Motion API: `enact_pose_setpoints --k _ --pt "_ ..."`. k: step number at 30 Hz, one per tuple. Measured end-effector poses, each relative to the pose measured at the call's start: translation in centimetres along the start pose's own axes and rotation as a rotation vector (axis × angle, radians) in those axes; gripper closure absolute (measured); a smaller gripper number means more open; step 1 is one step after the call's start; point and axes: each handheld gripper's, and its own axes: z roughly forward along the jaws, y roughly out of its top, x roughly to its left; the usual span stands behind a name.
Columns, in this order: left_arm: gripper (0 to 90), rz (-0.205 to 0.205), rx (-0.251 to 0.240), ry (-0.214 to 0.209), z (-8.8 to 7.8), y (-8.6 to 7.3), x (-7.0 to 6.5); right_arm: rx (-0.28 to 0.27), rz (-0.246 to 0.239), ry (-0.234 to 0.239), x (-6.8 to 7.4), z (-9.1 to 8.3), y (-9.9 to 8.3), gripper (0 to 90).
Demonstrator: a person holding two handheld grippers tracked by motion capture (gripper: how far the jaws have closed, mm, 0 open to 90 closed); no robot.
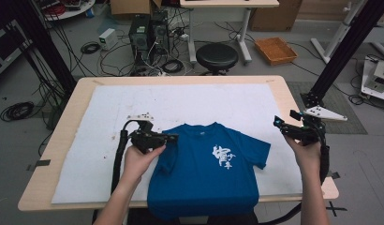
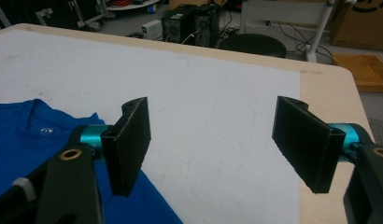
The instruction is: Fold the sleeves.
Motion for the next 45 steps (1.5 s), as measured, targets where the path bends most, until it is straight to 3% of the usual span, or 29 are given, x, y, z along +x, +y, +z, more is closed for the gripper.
enact_pose_setpoints --k 7,8,9,11,12,13,16,18,20,22,23,26,27,29,35,41,43,45 --pt "86.2 0.041 0.05 -0.034 3.6 -0.4 0.2 0.016 -0.005 -0.005 0.1 0.3 -0.2 27.9" --pt "76.9 0.051 0.046 -0.026 4.0 -0.4 0.2 0.019 -0.003 -0.005 0.1 0.3 -0.2 27.9" --pt "76.9 0.056 0.041 -0.021 4.2 -0.4 0.2 0.019 -0.003 -0.005 0.1 0.3 -0.2 27.9" --pt "63.8 0.068 0.021 -0.016 4.3 -0.4 0.1 0.025 0.0 -0.003 0.0 0.4 -0.4 28.2" --pt "63.8 0.079 0.005 -0.003 4.2 -0.4 0.0 0.025 0.0 -0.003 0.0 0.4 -0.4 28.2" --pt "55.7 0.092 -0.005 0.011 3.9 -0.3 -0.1 0.032 0.006 0.006 0.0 0.5 -0.6 32.1" --pt "51.9 0.133 -0.047 0.053 2.5 -0.2 -0.3 0.046 0.003 0.021 -0.1 0.6 -0.8 36.8" --pt "48.7 0.178 -0.064 0.102 1.2 -0.2 -0.3 0.066 0.01 0.03 0.0 0.8 -1.1 40.2" --pt "46.2 0.208 -0.081 0.145 -0.2 -0.4 -0.3 0.092 0.02 0.06 -0.1 0.9 -1.9 50.2" --pt "46.2 0.223 -0.087 0.181 -1.6 -0.8 -0.1 0.106 0.019 0.069 -0.2 1.0 -2.2 53.3" --pt "45.5 0.223 -0.087 0.195 -2.2 -1.0 0.1 0.14 0.035 0.083 -0.4 1.4 -3.2 59.0" --pt "45.5 0.225 -0.09 0.228 -4.1 -1.9 0.5 0.182 0.062 0.103 -0.8 1.8 -4.3 62.5" --pt "45.5 0.224 -0.091 0.246 -5.3 -2.5 0.9 0.225 0.089 0.119 -0.9 2.3 -5.4 64.9" --pt "45.6 0.225 -0.093 0.258 -5.9 -2.9 1.1 0.255 0.1 0.123 -1.0 2.7 -6.2 65.3" --pt "45.6 0.19 -0.126 0.291 -8.4 -4.3 2.4 0.291 0.13 0.106 -1.1 3.5 -6.9 67.3" --pt "45.5 0.18 -0.134 0.295 -9.2 -4.6 3.1 0.343 0.093 0.107 -0.7 4.2 -7.5 73.8" --pt "45.6 0.181 -0.139 0.293 -9.2 -4.6 3.1 0.351 0.086 0.111 -0.6 4.2 -7.6 85.8" --pt "45.6 0.181 -0.135 0.291 -9.2 -4.6 3.1 0.347 0.078 0.112 -0.6 4.1 -7.5 88.8"
